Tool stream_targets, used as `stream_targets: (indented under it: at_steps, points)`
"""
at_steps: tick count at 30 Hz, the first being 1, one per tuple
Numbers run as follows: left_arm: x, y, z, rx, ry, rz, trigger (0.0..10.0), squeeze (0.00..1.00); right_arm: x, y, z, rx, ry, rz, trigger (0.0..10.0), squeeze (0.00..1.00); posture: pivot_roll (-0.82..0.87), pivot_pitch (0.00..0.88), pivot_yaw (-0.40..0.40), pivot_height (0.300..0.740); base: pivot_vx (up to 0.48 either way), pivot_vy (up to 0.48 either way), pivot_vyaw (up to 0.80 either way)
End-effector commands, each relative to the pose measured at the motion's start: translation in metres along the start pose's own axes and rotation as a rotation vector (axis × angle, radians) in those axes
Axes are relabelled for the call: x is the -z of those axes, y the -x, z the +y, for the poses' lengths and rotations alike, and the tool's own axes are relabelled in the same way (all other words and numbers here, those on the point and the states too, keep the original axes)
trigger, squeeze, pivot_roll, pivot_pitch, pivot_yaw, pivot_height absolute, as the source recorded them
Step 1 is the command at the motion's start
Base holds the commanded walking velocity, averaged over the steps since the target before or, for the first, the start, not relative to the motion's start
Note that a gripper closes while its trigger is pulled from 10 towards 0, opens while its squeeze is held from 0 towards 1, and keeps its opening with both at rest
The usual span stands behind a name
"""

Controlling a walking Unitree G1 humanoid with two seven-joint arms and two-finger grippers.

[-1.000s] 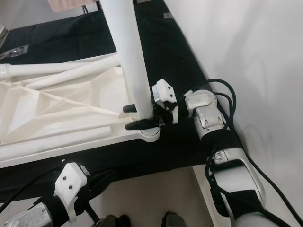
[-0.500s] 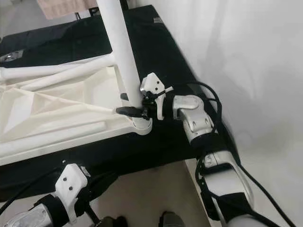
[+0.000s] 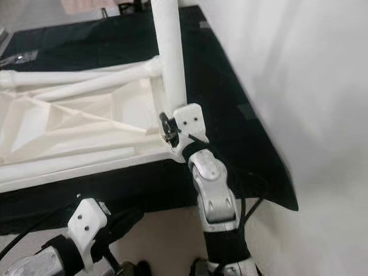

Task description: Building children table

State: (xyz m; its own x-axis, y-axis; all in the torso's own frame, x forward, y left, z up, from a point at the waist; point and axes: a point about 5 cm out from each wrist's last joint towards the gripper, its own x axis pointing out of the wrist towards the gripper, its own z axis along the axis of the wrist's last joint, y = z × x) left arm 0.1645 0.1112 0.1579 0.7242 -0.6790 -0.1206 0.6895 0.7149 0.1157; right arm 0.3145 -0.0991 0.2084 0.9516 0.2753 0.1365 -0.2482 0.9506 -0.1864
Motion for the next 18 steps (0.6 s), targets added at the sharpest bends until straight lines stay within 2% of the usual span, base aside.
stream_targets:
  at_steps: [1, 3, 11, 12, 13, 14, 18]
  points:
    - [0.008, 0.001, 0.001, 0.000, 0.017, 0.031, 10.0, 0.00, 0.028, 0.005, -0.003, 0.056, -0.001, 0.150, 10.0, 0.00, 0.01, 0.205, 0.052, 0.740, 0.000, 0.000, 0.00]
    - [0.009, 0.000, 0.005, -0.010, 0.010, 0.031, 10.0, 0.00, 0.027, 0.011, 0.005, 0.093, -0.017, 0.174, 10.0, 0.00, 0.01, 0.200, 0.051, 0.740, 0.000, 0.000, 0.00]
    - [0.010, -0.001, 0.014, -0.061, 0.002, 0.024, 10.0, 0.00, 0.029, 0.018, 0.008, 0.114, -0.045, 0.188, 10.0, 0.00, 0.00, 0.185, 0.050, 0.740, 0.000, 0.000, 0.00]
    - [0.010, 0.000, 0.023, -0.106, -0.018, 0.027, 10.0, 0.00, 0.027, 0.021, 0.006, 0.101, -0.062, 0.151, 10.0, 0.00, 0.00, 0.176, 0.049, 0.740, 0.000, 0.000, 0.00]
    - [0.010, 0.000, 0.023, -0.106, -0.018, 0.027, 10.0, 0.00, 0.027, 0.021, 0.006, 0.101, -0.062, 0.151, 10.0, 0.00, 0.00, 0.176, 0.049, 0.740, 0.000, 0.000, 0.00]
    - [0.010, 0.002, 0.031, -0.145, -0.046, 0.037, 10.0, 0.00, 0.025, 0.025, 0.003, 0.054, -0.090, 0.112, 10.0, 0.00, 0.00, 0.171, 0.051, 0.740, 0.000, 0.000, 0.00]
    - [0.011, 0.003, 0.037, -0.162, -0.060, 0.044, 10.0, 0.00, 0.025, 0.030, 0.001, -0.006, -0.127, 0.094, 10.0, 0.00, 0.00, 0.172, 0.055, 0.740, 0.000, 0.000, 0.00]
